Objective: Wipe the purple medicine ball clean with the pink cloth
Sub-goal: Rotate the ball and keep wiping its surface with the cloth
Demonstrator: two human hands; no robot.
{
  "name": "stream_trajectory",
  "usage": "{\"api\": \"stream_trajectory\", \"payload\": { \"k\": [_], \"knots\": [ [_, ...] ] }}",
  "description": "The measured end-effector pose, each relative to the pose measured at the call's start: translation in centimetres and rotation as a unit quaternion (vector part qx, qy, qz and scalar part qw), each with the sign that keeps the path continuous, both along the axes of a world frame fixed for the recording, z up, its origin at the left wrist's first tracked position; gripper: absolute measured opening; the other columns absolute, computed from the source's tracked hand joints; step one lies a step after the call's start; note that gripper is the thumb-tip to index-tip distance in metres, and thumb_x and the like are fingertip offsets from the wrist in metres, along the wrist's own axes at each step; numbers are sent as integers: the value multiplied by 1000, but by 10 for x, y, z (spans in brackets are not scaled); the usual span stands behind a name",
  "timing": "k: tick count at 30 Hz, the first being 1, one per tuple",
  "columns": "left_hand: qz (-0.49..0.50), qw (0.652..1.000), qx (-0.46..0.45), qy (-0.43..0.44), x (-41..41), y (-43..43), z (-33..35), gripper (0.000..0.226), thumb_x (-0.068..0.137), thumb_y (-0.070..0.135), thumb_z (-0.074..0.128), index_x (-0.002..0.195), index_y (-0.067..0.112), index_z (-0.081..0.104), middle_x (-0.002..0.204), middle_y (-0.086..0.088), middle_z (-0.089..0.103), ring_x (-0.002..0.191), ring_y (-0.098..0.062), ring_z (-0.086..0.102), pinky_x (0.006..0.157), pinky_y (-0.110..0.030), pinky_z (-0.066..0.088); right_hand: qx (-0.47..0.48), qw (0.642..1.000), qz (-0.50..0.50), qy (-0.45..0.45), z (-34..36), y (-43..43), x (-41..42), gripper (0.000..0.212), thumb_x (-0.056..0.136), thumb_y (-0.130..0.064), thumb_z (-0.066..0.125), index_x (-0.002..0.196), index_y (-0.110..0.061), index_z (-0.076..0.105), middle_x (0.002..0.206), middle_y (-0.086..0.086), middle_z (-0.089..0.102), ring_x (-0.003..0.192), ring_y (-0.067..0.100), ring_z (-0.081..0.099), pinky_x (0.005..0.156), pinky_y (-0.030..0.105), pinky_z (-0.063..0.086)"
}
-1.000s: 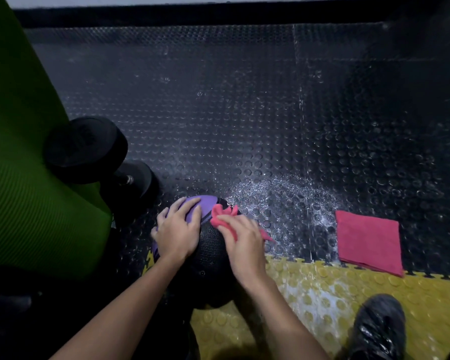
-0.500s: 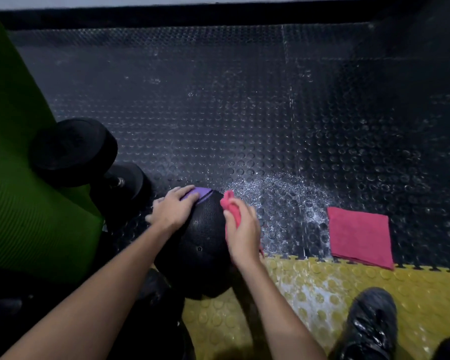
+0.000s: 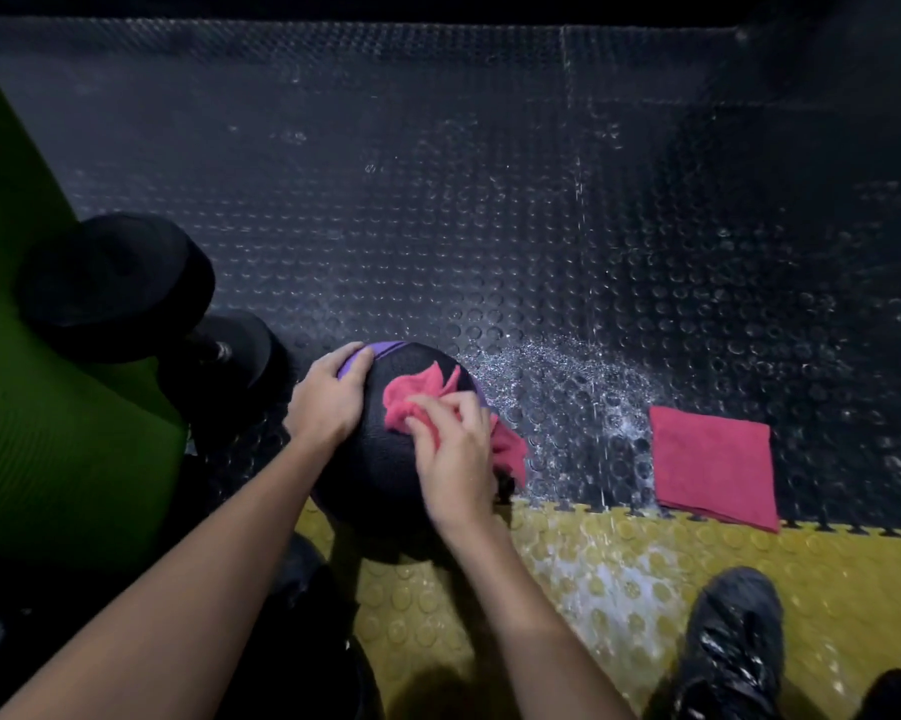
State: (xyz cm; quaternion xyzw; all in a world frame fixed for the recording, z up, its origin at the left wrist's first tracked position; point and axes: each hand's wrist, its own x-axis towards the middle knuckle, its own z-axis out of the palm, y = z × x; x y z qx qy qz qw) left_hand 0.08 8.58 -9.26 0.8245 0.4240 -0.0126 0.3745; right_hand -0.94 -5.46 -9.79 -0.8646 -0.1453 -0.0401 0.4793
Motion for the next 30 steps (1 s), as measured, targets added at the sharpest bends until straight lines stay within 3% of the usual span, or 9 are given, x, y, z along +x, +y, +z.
{"api": "stream_trajectory", "payload": {
  "k": [8,10,14,17,19,22,25,27,30],
  "knots": [
    [155,987,-38,-3,8,-5,-10,54,82,64,30,127,42,50,134,-1,52,121,-33,47,104,-53,34,-59,984,-23,166,11,15,89,19,89,-26,54,104,-25,66,98,2,53,95,23,54,74,24,33],
    [166,985,-41,4,11,-2,-11,51,83,62,29,123,41,53,132,-2,53,120,-34,47,103,-51,35,-66,992,-22,110,8,15,72,19,89,-27,54,103,-26,67,91,-2,50,91,21,52,76,27,36],
    [169,984,-55,-2,14,5,-11,46,86,56,30,120,39,57,133,-2,53,121,-33,46,100,-44,35,50,998,-20,33,-15,-11,8,19,85,-25,56,100,-21,68,88,-8,47,87,16,52,83,27,42],
    [143,986,-82,3,22,5,-6,51,88,58,33,131,35,50,141,-4,44,128,-34,39,104,-42,30,75,980,-118,145,-24,-19,31,17,88,-18,56,100,-21,68,96,2,57,91,20,57,87,35,45],
    [112,982,-150,5,24,5,0,79,74,72,44,143,34,35,150,-6,31,134,-35,31,112,-44,26,54,962,-182,198,-19,-15,53,19,89,-18,54,102,-19,67,99,7,59,95,25,57,87,33,43],
    [75,976,-205,22,21,5,8,108,54,78,56,147,36,21,155,-9,16,139,-35,25,114,-47,24,22,985,-141,99,-3,-2,39,21,88,-21,53,102,-22,69,89,4,51,87,25,54,80,27,36],
    [70,977,-200,15,18,7,4,87,78,64,57,149,30,20,153,-13,17,137,-33,28,111,-40,29,-21,999,4,-47,2,8,-5,30,85,-28,49,107,-19,67,84,5,54,79,22,50,78,29,35],
    [69,976,-207,11,15,10,4,88,76,66,58,148,31,21,152,-12,22,132,-33,36,108,-42,35,-50,991,74,-101,-4,4,-8,29,85,-29,50,108,-22,66,84,3,55,78,19,47,78,29,38],
    [85,970,-229,7,10,12,6,102,60,76,61,145,34,25,149,-9,30,125,-34,44,103,-47,42,16,1000,-17,4,-14,-13,20,22,88,-20,54,105,-25,68,87,0,52,83,18,51,84,32,42]
  ]
}}
